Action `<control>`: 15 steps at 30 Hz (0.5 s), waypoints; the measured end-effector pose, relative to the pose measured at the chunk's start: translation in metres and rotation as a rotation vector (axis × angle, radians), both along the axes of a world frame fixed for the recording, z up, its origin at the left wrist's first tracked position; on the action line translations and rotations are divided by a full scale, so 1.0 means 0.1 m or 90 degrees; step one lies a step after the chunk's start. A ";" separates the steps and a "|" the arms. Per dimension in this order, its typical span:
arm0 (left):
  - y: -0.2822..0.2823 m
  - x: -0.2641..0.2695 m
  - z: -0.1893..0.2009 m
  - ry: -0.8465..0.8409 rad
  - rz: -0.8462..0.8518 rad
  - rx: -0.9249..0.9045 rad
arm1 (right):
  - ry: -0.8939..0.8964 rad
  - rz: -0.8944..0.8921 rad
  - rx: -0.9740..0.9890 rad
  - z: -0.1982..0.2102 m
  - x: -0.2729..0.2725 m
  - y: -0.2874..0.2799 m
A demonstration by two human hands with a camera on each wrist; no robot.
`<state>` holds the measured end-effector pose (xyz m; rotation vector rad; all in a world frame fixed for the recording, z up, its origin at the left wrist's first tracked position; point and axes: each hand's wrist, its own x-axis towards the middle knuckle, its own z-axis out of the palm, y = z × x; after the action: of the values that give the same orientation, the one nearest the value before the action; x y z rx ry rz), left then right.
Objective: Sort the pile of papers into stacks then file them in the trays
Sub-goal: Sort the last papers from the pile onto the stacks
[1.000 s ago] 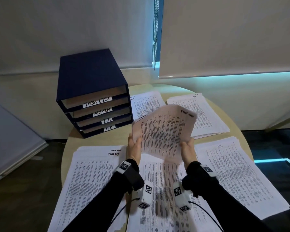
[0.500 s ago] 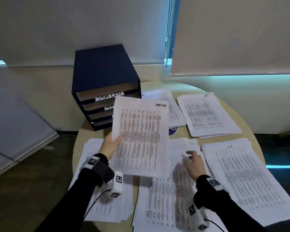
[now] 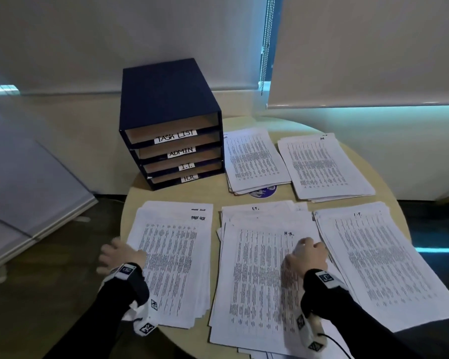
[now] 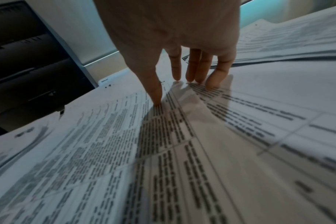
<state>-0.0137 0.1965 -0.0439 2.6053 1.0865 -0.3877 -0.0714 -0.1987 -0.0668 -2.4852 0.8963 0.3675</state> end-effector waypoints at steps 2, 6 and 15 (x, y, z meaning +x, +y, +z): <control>-0.30 0.08 0.03 -0.095 -0.127 0.059 | 0.021 0.011 0.004 -0.01 -0.01 -0.02; -1.10 0.19 -0.07 -0.200 -0.525 -0.002 | 0.019 -0.032 0.032 0.00 0.00 0.03; -1.91 0.41 -0.24 -0.082 -0.813 0.012 | -0.122 -0.128 0.152 0.05 -0.09 -0.02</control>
<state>0.0273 0.0054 -0.0681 2.9179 -0.7435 -0.4173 -0.0808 -0.2009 -0.0617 -2.1491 0.9514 0.1549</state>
